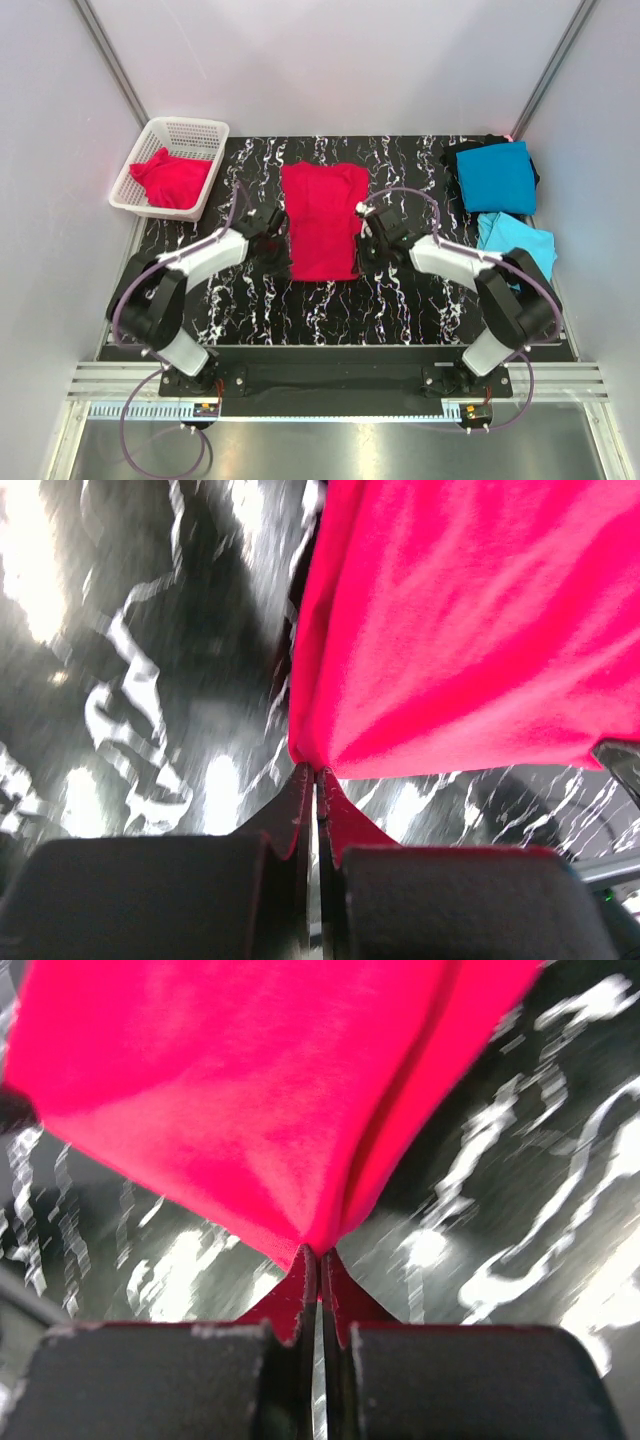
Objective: Fold and stack the t-shirts
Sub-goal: Fold the tshirt
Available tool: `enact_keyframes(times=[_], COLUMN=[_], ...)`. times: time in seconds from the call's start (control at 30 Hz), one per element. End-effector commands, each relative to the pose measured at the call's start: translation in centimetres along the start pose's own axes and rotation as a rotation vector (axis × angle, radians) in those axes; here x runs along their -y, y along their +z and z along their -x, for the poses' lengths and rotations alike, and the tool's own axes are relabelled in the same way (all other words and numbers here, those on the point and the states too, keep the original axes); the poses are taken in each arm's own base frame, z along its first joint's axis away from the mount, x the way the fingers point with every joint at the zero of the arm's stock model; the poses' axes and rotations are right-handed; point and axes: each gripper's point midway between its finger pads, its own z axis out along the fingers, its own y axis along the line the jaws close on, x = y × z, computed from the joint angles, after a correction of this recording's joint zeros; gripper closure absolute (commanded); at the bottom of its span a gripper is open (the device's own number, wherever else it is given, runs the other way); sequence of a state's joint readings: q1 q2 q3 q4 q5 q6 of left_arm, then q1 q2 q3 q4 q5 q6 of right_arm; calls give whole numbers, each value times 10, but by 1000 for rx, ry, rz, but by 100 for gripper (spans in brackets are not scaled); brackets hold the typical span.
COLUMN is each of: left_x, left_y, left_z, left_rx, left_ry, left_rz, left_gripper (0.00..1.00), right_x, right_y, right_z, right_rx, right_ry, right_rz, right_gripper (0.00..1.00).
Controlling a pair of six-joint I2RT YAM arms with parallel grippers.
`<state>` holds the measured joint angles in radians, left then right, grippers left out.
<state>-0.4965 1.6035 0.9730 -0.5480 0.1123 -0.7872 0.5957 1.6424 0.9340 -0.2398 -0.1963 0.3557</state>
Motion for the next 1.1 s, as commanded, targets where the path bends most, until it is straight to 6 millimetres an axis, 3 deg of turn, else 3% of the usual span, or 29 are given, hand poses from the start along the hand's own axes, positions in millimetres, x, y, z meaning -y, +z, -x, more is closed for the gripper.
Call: enact_keyframes(times=[0.0,0.17,0.37,0.47,0.73,0.93,0.97,1.03,1.07], left_x=[-9,-11,-24,-29,-32,-12,-8,7,12], left_y=[-20,-38,-43,-52,-76,-95,-96,-109,-110], left_z=[-8,-39,-82,-93,-88,-59,-55,-38,-33], left_rx=[52,65,38,39,120,203,211,264,270], left_ry=[2,17,36,28,13,65,73,93,101], left_rz=[14,-17,-7,-22,-31,-28,-22,-36,-29], left_gripper=[100,100,100,100,100,100,100,100,100], right_x=[-17,-40,-51,-56,-57,-57,-60,-59,-64], right_y=[-23,-38,-58,-69,-86,-98,-102,-102,-106], right_z=[-13,-49,-77,-84,-84,-56,-42,-36,-21], right_rx=[12,-5,-2,5,32,89,123,116,153], right_ry=[2,2,25,43,35,-25,-51,-80,-93], right_rz=[-11,-6,-4,-1,-27,-101,-109,-143,-155], right_gripper=[100,100,100,100,100,100,100,100,100])
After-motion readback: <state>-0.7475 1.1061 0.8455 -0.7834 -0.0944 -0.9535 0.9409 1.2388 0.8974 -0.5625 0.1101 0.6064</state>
